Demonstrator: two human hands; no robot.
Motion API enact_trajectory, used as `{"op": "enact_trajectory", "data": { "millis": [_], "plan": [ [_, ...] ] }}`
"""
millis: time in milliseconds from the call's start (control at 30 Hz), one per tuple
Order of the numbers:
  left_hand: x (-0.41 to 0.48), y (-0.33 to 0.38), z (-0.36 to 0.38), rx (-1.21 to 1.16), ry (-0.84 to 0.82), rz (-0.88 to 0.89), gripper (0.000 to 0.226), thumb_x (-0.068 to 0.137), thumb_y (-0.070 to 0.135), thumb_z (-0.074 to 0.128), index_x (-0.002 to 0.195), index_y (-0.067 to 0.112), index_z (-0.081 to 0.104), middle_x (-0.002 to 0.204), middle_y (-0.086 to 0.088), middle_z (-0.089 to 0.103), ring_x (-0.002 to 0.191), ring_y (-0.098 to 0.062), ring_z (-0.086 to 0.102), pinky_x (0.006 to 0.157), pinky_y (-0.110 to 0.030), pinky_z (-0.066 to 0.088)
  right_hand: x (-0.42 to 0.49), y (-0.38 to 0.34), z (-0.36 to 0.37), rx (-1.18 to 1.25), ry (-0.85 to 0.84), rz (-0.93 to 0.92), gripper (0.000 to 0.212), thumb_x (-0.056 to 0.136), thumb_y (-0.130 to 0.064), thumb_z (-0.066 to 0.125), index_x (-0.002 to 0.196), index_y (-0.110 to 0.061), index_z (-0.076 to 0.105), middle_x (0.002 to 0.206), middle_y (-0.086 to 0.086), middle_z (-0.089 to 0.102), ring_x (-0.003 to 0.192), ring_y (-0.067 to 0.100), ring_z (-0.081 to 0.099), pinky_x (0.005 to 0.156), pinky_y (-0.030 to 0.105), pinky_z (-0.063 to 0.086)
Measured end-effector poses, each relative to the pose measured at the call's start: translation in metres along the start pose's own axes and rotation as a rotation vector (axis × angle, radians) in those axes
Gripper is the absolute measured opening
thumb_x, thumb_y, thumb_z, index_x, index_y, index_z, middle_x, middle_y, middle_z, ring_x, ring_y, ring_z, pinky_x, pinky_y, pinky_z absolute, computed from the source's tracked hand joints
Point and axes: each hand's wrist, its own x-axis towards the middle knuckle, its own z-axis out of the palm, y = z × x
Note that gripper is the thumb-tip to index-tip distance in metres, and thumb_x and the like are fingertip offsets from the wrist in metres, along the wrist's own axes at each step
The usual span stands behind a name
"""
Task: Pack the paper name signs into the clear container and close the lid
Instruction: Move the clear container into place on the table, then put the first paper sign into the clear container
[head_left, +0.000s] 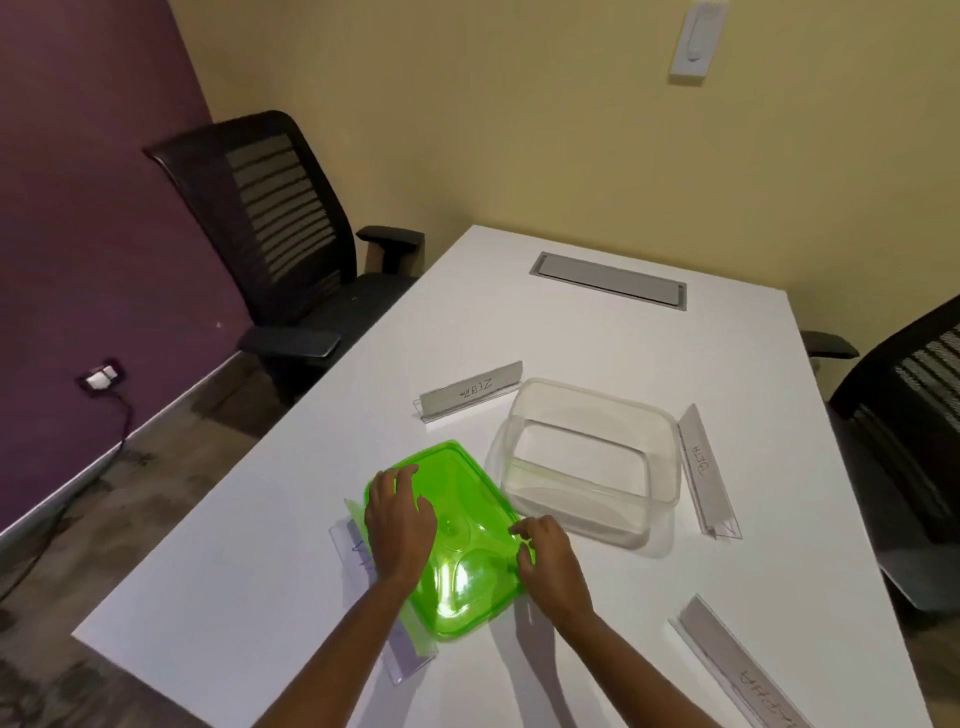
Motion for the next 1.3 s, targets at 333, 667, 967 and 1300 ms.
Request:
{"op": "enact_trajectory", "data": {
  "millis": [333,667,967,1300],
  "plan": [
    [-0.016,-0.056,-0.026,-0.401,-0.275,-0.591,0.031,0.096,0.022,0.045,0.121,0.004,0.048,0.105,-0.025,0.063,0.092,-0.036,0.065,0.079,-0.04,0.053,-0.016,-0.052,0.066,-0.103,-0.391,-0.1,0.034,0.1,-0.026,0.041,0.121,-0.007,0.059,0.123,0.019,0.057,0.113,0.025,0.056,0.095,0.029,0.036],
    [-0.029,-0.075,-0.029,-0.646,-0.379,-0.646,0.016,0.088,-0.007,0.046,0.089,0.007,0.053,0.061,-0.008,0.056,0.029,-0.008,0.055,0.039,-0.017,0.046,-0.028,-0.068,0.082,-0.104,-0.455,-0.145,0.041,0.099,-0.028,0.043,0.135,-0.008,0.047,0.131,0.017,0.053,0.118,0.023,0.055,0.096,0.028,0.038],
    [-0.032,-0.067,-0.024,-0.349,-0.361,-0.566,0.029,0.083,-0.007,0.051,0.054,0.001,0.05,0.072,-0.035,0.059,0.084,-0.044,0.065,0.075,-0.044,0.053,-0.032,-0.074,0.085,-0.095,-0.522,-0.167,0.042,0.098,-0.024,0.045,0.137,-0.009,0.046,0.133,0.017,0.052,0.12,0.023,0.053,0.095,0.026,0.038],
    [0.0,-0.05,-0.051,-0.924,-0.165,-0.667,0.028,0.096,-0.006,0.039,0.074,0.008,0.051,0.069,-0.008,0.052,0.064,-0.019,0.053,0.042,-0.021,0.055,-0.009,-0.079,0.062,0.137,-0.279,-0.013,0.037,0.098,-0.025,0.047,0.128,-0.004,0.051,0.121,0.014,0.059,0.107,0.02,0.056,0.084,0.025,0.04]
  ]
}}
